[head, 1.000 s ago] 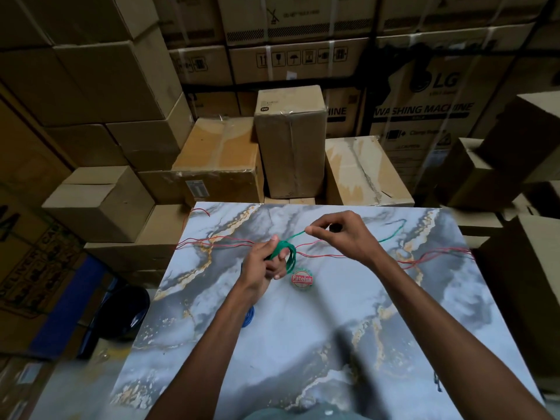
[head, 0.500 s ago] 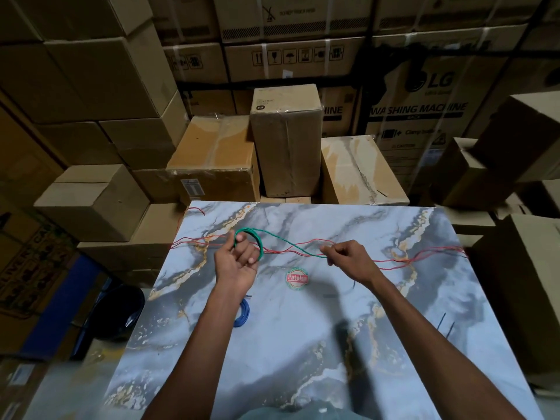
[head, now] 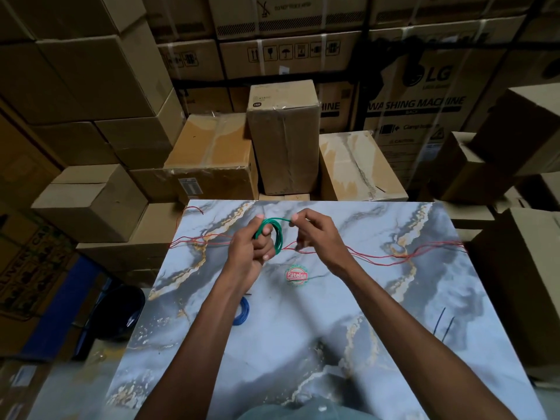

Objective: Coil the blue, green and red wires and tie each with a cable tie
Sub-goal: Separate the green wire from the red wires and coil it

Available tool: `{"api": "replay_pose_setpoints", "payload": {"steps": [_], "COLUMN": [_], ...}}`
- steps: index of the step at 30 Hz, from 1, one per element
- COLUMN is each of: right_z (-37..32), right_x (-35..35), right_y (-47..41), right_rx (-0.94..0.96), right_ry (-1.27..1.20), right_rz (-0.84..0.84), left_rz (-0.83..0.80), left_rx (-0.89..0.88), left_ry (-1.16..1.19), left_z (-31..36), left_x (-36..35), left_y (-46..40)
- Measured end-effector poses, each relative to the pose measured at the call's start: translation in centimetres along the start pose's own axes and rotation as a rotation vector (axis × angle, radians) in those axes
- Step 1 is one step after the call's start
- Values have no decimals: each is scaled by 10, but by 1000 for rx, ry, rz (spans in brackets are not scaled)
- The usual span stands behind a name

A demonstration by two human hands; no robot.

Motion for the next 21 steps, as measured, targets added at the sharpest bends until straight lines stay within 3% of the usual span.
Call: {"api": "replay_pose_setpoints", "payload": {"steps": [4,12,17,21], "right_z": [10,26,7,-14], "right_x": [14,11,-18,-39], "right_y": [5,26,44,59], "right_rx": [-63,-10,188,320], "right_ry": [-94,254,673,796], "right_rz": [21,-33,-121,-143], "left_rz": [-19,13,143,248], "left_rx": [1,-47,-118,-196], "left_ry": [151,614,609,491], "left_z": [8,15,25,31], "left_x": [4,22,40,58], "left_y": [2,-10,-19,-27]}}
Point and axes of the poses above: each hand's wrist, its own y-axis away from the middle knuckle, its own x-axis out of the back of the hand, z = x × y, the point moved 10 cm from there along -y, towards the middle knuckle, and after that the axes turned 3 degrees about -y, right-handed, at the moved point
